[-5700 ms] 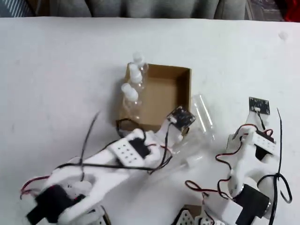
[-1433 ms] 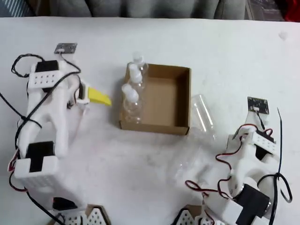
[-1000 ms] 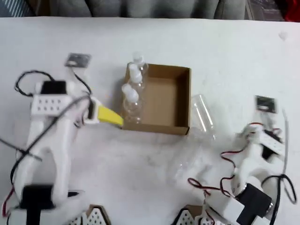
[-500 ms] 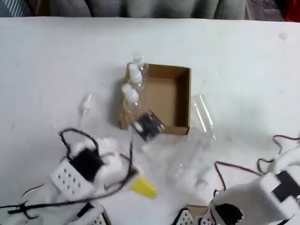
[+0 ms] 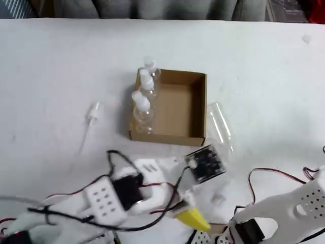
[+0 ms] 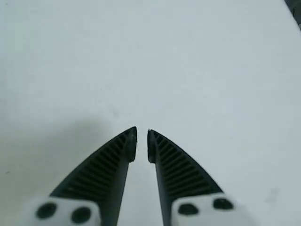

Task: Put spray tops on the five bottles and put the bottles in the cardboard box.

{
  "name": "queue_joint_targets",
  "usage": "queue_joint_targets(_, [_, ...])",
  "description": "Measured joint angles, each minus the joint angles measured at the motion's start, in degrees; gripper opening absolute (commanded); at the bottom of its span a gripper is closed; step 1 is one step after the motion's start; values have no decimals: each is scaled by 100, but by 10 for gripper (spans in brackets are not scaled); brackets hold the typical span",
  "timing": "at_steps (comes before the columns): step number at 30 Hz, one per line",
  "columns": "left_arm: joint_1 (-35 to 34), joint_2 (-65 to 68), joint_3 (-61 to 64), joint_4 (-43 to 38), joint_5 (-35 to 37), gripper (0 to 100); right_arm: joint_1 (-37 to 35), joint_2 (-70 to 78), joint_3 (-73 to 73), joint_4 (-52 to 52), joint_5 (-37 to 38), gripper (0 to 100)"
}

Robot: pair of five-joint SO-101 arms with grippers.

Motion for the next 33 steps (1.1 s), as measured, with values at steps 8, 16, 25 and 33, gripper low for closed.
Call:
queue_joint_targets(8, [0, 2382, -1108, -1116, 281, 475, 211, 1029, -1354, 0, 0, 16])
queue_joint_targets(16, [0, 4044, -1855, -1758, 756, 475, 246, 1626, -2101, 0, 0, 16])
queue_joint_targets(25, [-9, 4932, -2057, -1864, 818, 475, 246, 1644, -2127, 0, 0, 16])
queue_joint_targets(33, [167, 5662, -2145, -1873, 826, 474, 229, 1644, -2127, 193, 0, 16])
